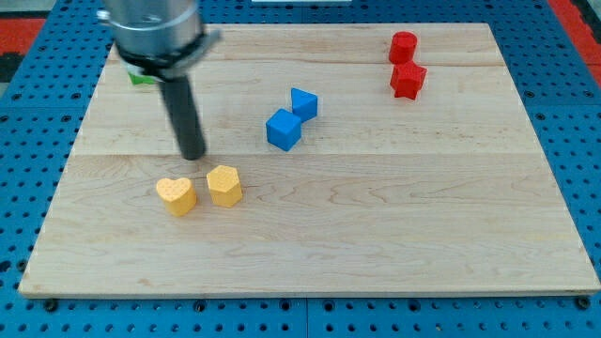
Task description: Push the yellow hexagon away from the yellow heart
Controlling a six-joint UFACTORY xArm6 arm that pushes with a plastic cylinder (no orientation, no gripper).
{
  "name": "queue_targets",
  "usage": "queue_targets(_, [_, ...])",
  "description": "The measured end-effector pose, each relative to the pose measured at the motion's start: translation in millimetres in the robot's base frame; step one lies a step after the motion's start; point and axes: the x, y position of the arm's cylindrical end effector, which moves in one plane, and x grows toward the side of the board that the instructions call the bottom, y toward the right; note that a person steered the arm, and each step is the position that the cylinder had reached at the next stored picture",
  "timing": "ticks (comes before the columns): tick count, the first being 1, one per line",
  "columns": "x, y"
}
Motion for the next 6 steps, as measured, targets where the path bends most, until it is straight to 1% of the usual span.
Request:
queue_targets(1, [55.5, -12.4])
queue_targets(2, [66.9, 51.0])
queue_targets(3, [29.7, 110.5])
queue_targets(4, [34.5, 188.1])
queue_targets(5, [46.4, 195.6])
queue_targets(6, [66.0, 215.3])
